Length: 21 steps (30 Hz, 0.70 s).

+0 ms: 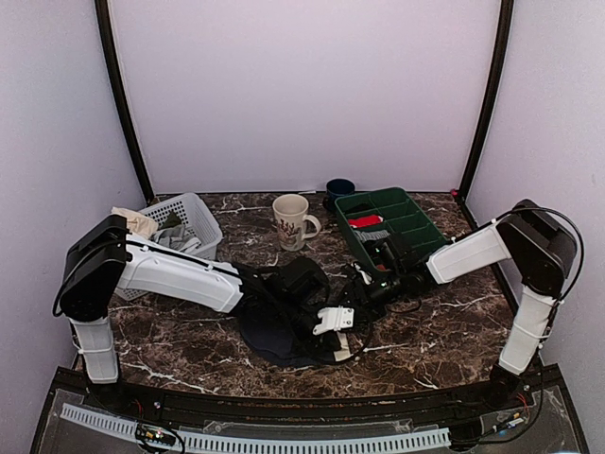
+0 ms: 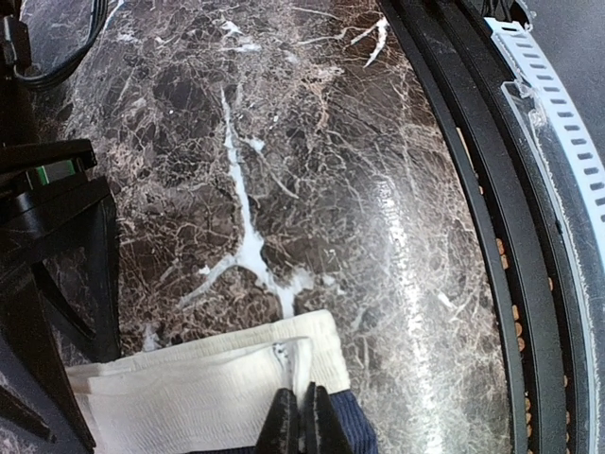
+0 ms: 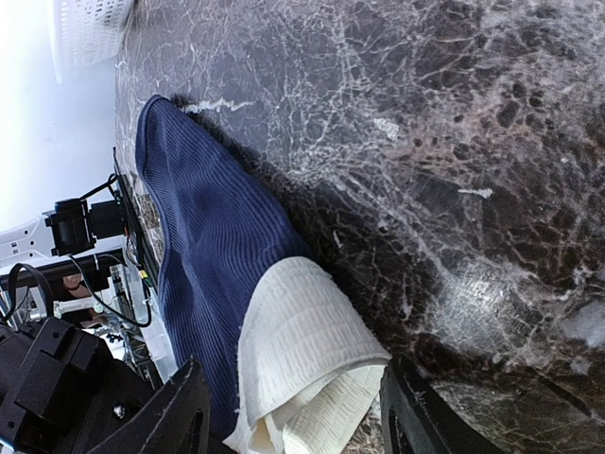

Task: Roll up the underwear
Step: Smooth out the underwear at the center of the board.

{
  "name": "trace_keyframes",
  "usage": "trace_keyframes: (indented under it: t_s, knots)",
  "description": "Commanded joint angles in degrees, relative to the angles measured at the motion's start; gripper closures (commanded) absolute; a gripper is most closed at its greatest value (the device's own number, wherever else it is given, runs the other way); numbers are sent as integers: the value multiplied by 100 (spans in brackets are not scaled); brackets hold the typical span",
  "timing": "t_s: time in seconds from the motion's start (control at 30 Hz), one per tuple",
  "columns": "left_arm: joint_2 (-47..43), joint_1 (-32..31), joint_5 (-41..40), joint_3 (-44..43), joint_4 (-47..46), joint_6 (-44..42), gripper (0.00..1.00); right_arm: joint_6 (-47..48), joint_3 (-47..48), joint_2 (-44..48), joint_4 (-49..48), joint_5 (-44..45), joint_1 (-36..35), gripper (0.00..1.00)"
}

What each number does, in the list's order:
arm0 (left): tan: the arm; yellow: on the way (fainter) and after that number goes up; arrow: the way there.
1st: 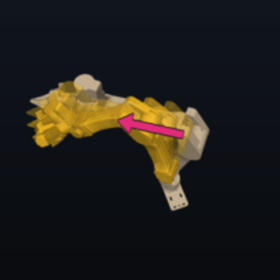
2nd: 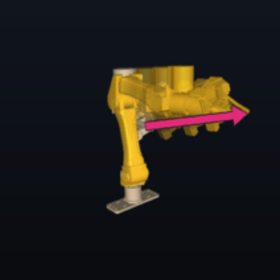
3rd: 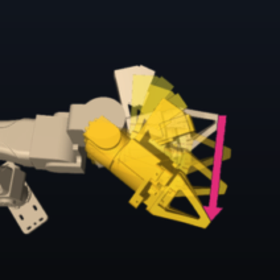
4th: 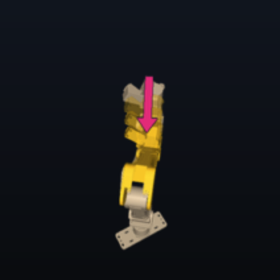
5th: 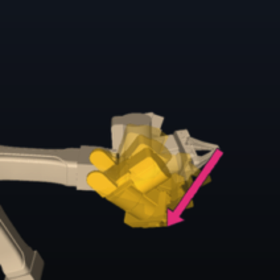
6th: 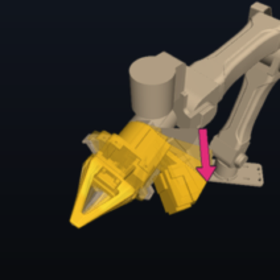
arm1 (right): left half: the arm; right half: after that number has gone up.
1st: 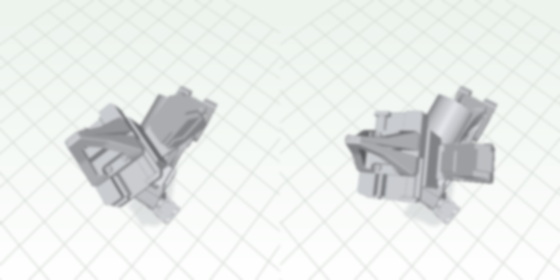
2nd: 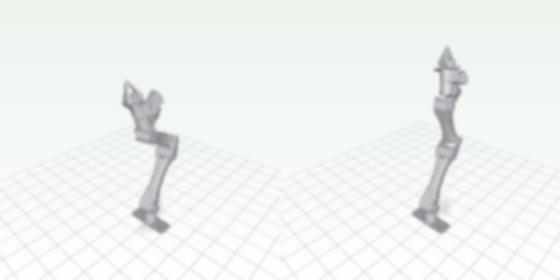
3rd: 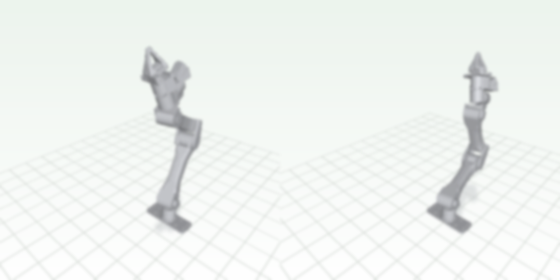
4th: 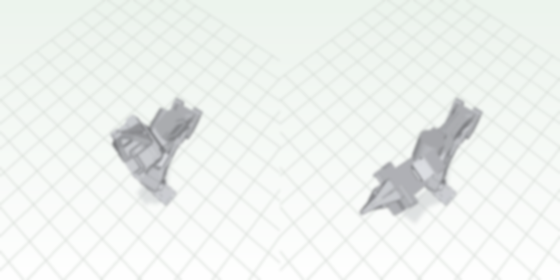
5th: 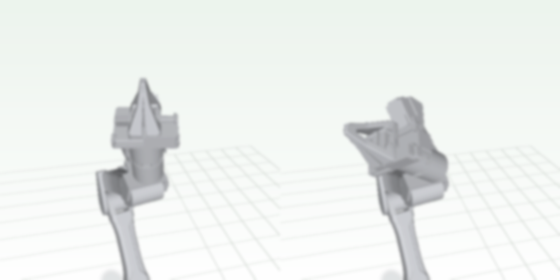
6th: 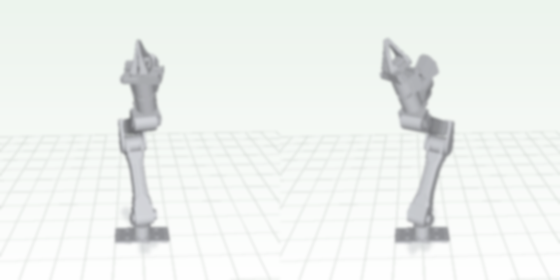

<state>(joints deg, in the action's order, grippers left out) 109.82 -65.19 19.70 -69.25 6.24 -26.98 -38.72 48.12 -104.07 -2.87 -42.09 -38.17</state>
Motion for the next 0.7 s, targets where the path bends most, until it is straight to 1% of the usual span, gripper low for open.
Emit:
trace_keyframes:
  t_s: [0.0, 0.13, 0.5, 0.67]
  knots:
    - [200, -64, 75, -175, -89, 317, 100, 14, -17, -251, 304, 408, 56, 39]
    - [395, -94, 196, -205, -115, 399, 100, 22, -14, -291, 331, 427, 52, 39]
    - [659, -222, 386, -43, 85, 192, 100, 40, 77, -409, 452, 544, 60, 41]
    - [645, -220, 375, 14, 160, 206, 100, 37, 139, -421, 480, 543, 63, 44]
